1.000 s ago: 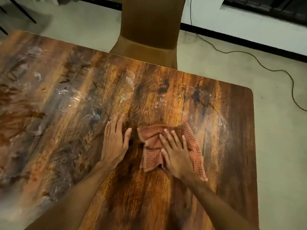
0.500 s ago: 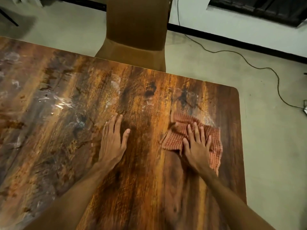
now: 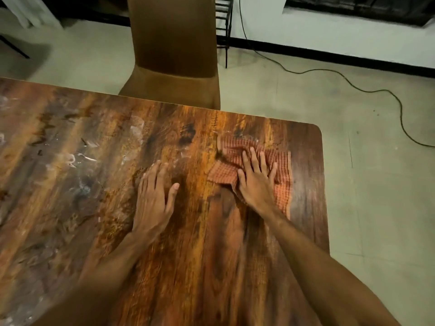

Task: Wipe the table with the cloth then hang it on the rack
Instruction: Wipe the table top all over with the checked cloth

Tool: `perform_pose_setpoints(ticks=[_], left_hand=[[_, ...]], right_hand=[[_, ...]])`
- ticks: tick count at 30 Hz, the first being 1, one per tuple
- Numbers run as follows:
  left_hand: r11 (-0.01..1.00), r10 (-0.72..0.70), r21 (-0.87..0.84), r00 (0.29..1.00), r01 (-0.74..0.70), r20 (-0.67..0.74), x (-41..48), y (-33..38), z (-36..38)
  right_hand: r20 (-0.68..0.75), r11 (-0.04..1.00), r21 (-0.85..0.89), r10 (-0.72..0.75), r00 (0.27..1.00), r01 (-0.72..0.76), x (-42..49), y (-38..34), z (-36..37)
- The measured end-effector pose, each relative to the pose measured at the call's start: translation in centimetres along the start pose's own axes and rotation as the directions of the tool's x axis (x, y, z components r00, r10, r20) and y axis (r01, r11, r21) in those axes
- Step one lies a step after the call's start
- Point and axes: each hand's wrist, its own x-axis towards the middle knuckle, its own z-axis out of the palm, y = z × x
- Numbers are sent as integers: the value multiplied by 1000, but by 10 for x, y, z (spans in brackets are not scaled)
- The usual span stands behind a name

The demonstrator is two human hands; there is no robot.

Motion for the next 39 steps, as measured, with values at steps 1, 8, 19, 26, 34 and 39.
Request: perform_pose_setpoints(ticks=[1,8,19,26,34,39], left_hand=[[1000,-1,15,1000,1,0,0,3,2],[998,-38,52,998,36,43,6,21,9],[999,21,32,999,-22,37,19,47,16],[1000,-2,31,1000,2,7,43,-2,-2],[999,-27,17,998,29,-63,65,-60,-38],[997,-78,-25,992,76,-98,67,-106,-55]], right_hand=[[-8,1000,0,25,1000,-25,17,-12,-3],[38,928,-8,-371,928,371,-72,-11,27],[59,931,-55,-357,932,360,-30,-27,16],[-66,993,4,115,991,-115,36,31,-11],[57,860,-133,-489,871,492,47,-152,31],[-83,997,-52,-53,995,49,97,-136,17]])
